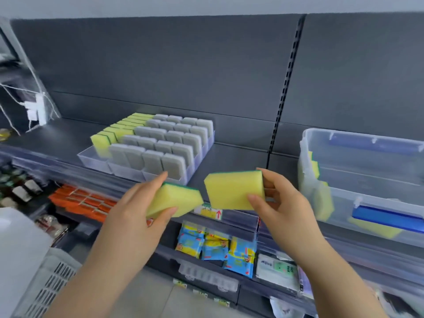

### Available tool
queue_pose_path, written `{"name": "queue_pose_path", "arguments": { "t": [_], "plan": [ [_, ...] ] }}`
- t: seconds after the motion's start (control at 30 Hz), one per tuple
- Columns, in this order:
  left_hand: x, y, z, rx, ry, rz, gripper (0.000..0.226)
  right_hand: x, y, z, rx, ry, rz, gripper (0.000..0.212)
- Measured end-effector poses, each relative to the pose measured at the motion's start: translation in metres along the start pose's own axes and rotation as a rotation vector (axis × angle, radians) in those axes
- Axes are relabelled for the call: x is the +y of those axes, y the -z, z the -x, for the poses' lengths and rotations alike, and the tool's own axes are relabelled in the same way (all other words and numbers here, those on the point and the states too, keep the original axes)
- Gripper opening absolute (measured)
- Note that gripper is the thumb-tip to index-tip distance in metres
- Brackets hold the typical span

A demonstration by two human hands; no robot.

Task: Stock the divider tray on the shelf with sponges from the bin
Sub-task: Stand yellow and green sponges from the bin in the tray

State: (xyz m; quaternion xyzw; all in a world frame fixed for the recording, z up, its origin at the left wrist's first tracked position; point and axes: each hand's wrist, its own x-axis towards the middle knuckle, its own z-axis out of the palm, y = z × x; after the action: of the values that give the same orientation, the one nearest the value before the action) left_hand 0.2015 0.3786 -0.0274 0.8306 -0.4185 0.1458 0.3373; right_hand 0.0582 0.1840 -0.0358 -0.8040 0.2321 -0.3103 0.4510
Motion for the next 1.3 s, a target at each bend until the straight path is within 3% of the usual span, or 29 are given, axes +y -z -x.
{"name": "queue_pose_path", "arguments": {
  "t": [0.3, 0.47, 0.73, 0.97, 1.3],
  "plan": [
    [-0.098, 0.029, -0.03, 0.002, 0.122, 0.023, 0.06, -0.033, -0.075, -0.07, 0.008, 0.03, 0.066, 0.04],
    [-0.167, 0.038, -0.091, 0.021, 0.096, -0.022, 0.06, -0.041, -0.123, -0.144, 0.07, 0.068, 0.021, 0.039],
    [-0.262, 0.064, -0.195, 0.003, 0.099, -0.054, 0.06, -0.07, -0.227, -0.265, -0.046, 0.08, -0.004, 0.037],
    [-0.34, 0.062, -0.24, 0.024, 0.082, 0.041, 0.054, -0.091, -0.297, -0.309, -0.113, 0.049, 0.092, 0.037],
    [-0.464, 0.064, -0.322, -0.159, -0.139, 0.255, 0.061, -0.113, -0.403, -0.325, 0.154, -0.167, 0.216, 0.039]
  ]
}}
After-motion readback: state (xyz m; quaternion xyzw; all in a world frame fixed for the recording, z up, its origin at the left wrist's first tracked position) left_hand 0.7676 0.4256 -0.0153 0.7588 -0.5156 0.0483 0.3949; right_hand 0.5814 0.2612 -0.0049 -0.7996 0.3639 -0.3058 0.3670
